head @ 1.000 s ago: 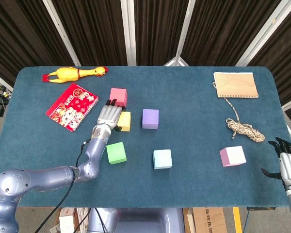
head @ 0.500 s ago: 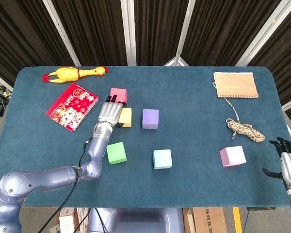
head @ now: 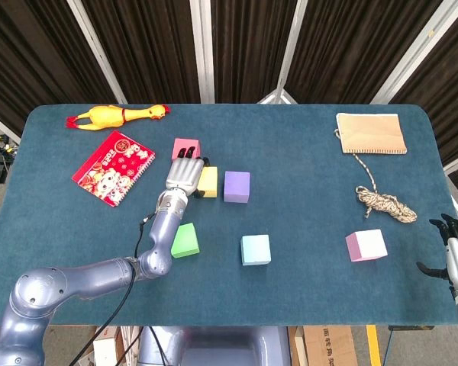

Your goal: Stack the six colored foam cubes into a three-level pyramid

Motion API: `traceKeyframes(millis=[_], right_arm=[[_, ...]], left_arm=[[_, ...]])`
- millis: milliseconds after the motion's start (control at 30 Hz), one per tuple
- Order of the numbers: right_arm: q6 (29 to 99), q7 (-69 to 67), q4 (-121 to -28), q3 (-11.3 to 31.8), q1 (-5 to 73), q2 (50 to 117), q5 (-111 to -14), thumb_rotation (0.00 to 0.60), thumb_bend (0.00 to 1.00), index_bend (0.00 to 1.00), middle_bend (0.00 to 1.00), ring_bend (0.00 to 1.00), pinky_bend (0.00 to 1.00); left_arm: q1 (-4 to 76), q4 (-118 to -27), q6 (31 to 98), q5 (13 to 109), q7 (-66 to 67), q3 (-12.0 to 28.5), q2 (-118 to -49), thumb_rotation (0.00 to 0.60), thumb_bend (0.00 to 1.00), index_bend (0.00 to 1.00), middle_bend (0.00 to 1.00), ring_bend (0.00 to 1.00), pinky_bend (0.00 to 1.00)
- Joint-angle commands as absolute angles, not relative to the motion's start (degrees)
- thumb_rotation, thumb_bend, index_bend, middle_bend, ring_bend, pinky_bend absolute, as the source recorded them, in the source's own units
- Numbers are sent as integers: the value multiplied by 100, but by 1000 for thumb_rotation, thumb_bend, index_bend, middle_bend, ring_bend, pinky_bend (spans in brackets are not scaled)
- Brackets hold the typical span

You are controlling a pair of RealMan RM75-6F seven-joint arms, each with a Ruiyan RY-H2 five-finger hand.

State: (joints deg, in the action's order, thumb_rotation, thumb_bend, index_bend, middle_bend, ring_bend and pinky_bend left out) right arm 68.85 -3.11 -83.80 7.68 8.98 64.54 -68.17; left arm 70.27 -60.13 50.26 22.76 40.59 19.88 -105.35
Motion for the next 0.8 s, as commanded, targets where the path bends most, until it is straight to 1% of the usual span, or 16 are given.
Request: traceKeyframes(millis=[33, 367, 600, 800], right_arm=[[6867, -327, -8355, 773, 904, 6461, -6814, 600, 181, 182, 99, 75, 40], [6879, -396, -8318, 793, 885, 6453, -6812, 600, 180, 182, 99, 76, 39], [6878, -396, -8341, 789, 889, 6456, -6841, 600, 180, 182, 99, 76, 39], [6888, -415, -8343, 796, 879, 6451, -6840, 600, 180, 182, 99, 76, 39]], left_arm=[[7052, -5958, 4998, 2266, 4068, 2018, -10594, 600, 360, 327, 358, 47, 17], [7069, -5778, 4977, 2267, 4063, 2086, -10749, 600, 360, 327, 358, 47, 17], [7074, -5835, 4981, 2325, 3968, 2213, -10762, 600, 359, 327, 358, 47, 17], [7085, -5917, 4982, 2217, 4062, 2246, -10759, 600, 359, 328, 356, 47, 17]])
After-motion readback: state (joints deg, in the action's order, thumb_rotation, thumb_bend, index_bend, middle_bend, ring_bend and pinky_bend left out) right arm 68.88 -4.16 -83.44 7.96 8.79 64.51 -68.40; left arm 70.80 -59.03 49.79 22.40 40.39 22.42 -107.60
